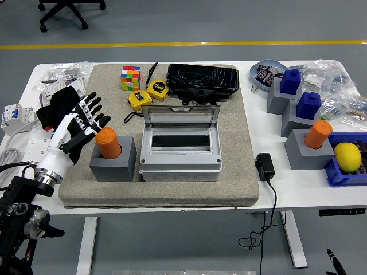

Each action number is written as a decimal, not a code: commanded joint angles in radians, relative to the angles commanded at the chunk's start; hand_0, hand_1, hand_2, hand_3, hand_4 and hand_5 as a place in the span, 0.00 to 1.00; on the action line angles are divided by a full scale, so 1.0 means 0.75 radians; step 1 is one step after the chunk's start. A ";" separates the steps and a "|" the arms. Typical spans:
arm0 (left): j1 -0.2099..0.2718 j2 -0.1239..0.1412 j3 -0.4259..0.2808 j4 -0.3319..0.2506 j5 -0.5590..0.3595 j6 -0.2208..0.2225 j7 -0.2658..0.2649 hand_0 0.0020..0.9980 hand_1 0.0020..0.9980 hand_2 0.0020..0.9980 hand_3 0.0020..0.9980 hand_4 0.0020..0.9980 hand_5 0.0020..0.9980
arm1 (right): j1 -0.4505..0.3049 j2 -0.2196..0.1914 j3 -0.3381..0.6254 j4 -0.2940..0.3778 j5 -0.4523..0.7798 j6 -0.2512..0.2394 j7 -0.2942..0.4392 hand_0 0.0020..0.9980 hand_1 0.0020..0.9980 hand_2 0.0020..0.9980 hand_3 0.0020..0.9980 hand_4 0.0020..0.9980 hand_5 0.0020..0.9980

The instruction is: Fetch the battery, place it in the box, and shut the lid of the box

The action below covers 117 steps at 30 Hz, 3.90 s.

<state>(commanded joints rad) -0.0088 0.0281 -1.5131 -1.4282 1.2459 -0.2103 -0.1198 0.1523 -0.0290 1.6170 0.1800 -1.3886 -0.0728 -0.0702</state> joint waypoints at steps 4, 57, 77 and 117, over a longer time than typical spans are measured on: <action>-0.006 0.000 0.008 -0.006 0.013 -0.016 0.013 0.94 1.00 1.00 1.00 1.00 0.00 | 0.000 0.001 -0.001 0.000 0.000 0.000 0.000 0.86 0.75 0.75 0.81 1.00 1.00; -0.025 0.007 0.133 0.103 0.060 0.132 -0.039 0.62 0.71 0.66 0.69 1.00 0.00 | 0.001 0.001 0.008 0.000 -0.008 0.002 -0.001 0.86 0.75 0.75 0.81 1.00 1.00; -0.024 0.000 0.146 0.116 0.035 0.136 -0.043 0.60 0.65 0.54 0.59 1.00 0.00 | 0.004 0.000 0.017 0.000 -0.011 0.007 0.004 0.86 0.75 0.75 0.81 1.00 1.00; -0.032 0.004 0.222 0.138 0.066 0.258 -0.072 0.20 0.33 0.26 0.23 1.00 0.00 | 0.003 -0.001 0.068 0.000 -0.035 0.008 0.009 0.86 0.75 0.75 0.81 1.00 1.00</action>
<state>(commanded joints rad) -0.0327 0.0308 -1.3464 -1.3246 1.2953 -0.0164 -0.1741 0.1544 -0.0296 1.6677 0.1800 -1.4147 -0.0670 -0.0631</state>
